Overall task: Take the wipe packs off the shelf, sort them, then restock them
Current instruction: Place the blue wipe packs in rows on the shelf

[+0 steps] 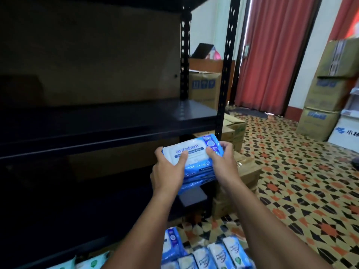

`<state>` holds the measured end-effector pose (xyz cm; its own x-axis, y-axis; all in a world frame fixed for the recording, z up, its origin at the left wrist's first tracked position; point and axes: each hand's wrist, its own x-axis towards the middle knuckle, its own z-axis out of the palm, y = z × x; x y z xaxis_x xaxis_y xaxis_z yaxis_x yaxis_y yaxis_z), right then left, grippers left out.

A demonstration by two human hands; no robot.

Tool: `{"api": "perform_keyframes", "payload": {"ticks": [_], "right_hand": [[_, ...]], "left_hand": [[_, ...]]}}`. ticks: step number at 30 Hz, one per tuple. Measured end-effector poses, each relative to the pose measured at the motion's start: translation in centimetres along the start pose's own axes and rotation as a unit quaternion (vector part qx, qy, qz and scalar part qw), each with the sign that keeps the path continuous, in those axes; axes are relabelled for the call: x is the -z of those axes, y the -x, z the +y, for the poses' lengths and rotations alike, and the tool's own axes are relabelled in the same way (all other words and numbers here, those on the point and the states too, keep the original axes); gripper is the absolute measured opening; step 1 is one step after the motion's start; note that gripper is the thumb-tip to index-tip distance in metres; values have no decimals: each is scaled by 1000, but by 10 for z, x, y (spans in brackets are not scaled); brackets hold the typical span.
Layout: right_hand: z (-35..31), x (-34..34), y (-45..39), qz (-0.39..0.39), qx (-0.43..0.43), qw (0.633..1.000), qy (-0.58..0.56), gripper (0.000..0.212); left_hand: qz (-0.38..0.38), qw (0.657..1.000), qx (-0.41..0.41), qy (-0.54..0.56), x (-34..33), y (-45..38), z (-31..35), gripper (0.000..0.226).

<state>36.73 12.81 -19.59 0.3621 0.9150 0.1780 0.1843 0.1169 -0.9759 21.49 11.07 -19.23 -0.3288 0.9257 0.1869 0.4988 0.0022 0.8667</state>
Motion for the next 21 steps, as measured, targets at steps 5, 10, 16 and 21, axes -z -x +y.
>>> {"api": "perform_keyframes", "payload": {"ticks": [5,10,16,21], "right_hand": [[-68,-12,-13,18,54,998,-37,29],[-123,-22,-38,-6,99,995,-24,32],[-152,-27,-76,-50,91,994,-40,34],[-155,-26,-104,-77,51,989,-114,34]], "left_hand": [[53,997,-49,21,48,-20,60,75],[63,996,-59,25,83,-55,97,73],[66,995,-52,55,93,-87,114,77],[83,993,-83,26,88,-100,135,78]]}}
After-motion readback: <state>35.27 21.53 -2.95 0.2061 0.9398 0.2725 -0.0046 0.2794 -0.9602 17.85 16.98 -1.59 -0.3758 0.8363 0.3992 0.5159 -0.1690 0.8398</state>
